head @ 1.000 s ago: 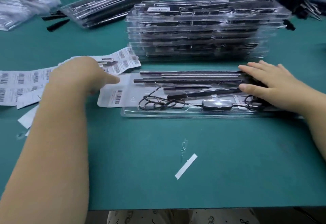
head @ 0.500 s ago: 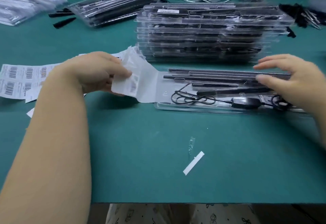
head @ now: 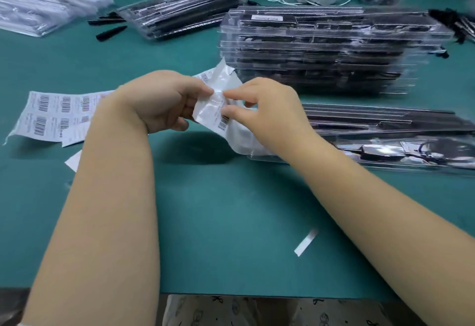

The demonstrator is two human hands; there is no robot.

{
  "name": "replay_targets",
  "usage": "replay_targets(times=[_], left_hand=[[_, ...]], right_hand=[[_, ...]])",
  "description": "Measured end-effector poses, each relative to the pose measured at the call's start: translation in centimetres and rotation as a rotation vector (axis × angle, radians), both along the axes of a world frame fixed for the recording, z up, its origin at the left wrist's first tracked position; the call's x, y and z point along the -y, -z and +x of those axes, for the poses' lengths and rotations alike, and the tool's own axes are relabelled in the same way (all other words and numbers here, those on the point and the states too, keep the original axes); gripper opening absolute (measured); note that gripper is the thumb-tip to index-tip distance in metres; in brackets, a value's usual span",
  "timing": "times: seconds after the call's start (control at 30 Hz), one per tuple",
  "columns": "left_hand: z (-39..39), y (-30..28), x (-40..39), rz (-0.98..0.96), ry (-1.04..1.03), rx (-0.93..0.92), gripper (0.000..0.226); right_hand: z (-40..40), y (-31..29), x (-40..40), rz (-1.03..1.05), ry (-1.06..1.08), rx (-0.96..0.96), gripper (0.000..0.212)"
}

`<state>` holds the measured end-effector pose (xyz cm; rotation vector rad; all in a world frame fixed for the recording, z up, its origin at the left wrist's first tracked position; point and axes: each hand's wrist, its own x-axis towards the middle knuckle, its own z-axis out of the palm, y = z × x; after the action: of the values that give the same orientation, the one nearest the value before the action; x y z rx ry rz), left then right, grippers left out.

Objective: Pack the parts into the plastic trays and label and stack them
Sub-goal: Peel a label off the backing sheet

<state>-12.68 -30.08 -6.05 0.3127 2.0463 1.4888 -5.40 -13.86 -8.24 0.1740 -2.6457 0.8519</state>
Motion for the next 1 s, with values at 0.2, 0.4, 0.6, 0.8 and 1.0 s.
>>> replay_targets(times=[0.2, 0.4, 0.6, 0.8, 1.0], left_hand=[[0.0, 0.2, -0.7, -0.023, -0.092, -0.034, 0.029], [-0.2, 0.4, -0.9, -0.080, -0.112, -0.029, 0.018], [-0.2, 0.4, -1.1, -0.053, -0.158, -0.017, 0.015], [-0.3, 0.5, -0.9, -0.094, -0.120, -0.072, 0.012], [-0.1, 0.3, -1.1, -0.194, -0.022, -0.166, 0.019]], right_hand=[[-0.1, 0.7, 0.5, 0.055, 0.074, -0.041, 0.024], [0.0, 1.3, 1.1, 0.175, 0.144, -0.053, 0.025], [0.0, 1.5, 1.2, 0.080, 0.155, -0.076, 0.020], [0.0, 1.3, 1.0, -0.102, 0.121, -0.045, 0.018], [0.1, 1.3, 1.0, -0.094, 0.142, -0.073, 0.017]])
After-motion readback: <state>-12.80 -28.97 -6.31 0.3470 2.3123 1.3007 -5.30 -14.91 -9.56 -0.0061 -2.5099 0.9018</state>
